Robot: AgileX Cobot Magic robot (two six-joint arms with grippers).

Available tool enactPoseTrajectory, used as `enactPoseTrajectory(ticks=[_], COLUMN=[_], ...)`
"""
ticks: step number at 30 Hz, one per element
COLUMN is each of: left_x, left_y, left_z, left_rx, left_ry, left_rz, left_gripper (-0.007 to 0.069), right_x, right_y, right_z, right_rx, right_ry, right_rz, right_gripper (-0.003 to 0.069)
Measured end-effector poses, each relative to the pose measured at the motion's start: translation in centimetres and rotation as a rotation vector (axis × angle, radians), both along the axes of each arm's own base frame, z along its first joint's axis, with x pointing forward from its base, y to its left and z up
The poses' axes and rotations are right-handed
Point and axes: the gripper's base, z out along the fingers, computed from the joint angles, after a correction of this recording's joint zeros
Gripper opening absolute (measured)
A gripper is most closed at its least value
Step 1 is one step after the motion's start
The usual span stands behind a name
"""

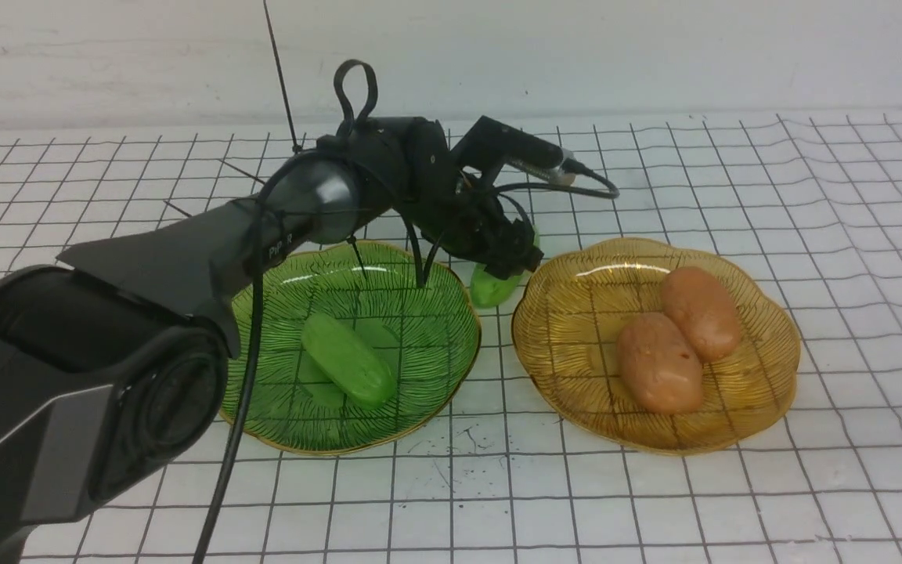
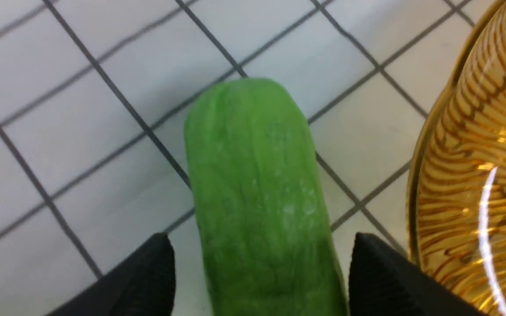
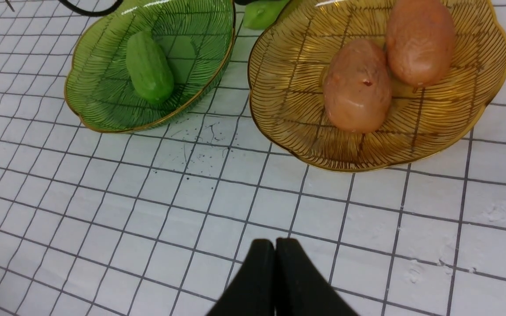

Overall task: Put different types of vegetables on the plate.
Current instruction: 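Put the green cucumber next to the left plate into that plate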

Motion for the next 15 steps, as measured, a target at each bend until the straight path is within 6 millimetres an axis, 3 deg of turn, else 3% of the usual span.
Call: enactPoseTrajectory(ticks=[4,8,11,15], left_x=[0.0,-0.2,-0.3,-0.2], left_y=[0.0,0.0,0.0,-0.1], left_z=[-1.1,-1.5,-1.0,1.6], left_rx=[0.009,0.023,0.035,0.012], left_ry=[0.030,0.059,0.062,0.017], left_rz=[-0.002,-0.008,-0.017,-0.020], left_gripper=[0.0472,0.0362,0.0363,0.0363], right_x=[0.0,0.0,0.0,0.0], right_y=[0.0,0.0,0.0,0.0], right_z=[0.0,0.0,0.0,0.0], right_rx=[-0.001,-0.003,-0.003,-0.003], right_ry=[0.000,-0.001,-0.002,-0.002], right_rz=[0.000,0.003,0.002,0.002], right_gripper=[-0.0014,-0.0014,-0.0014,-0.0014])
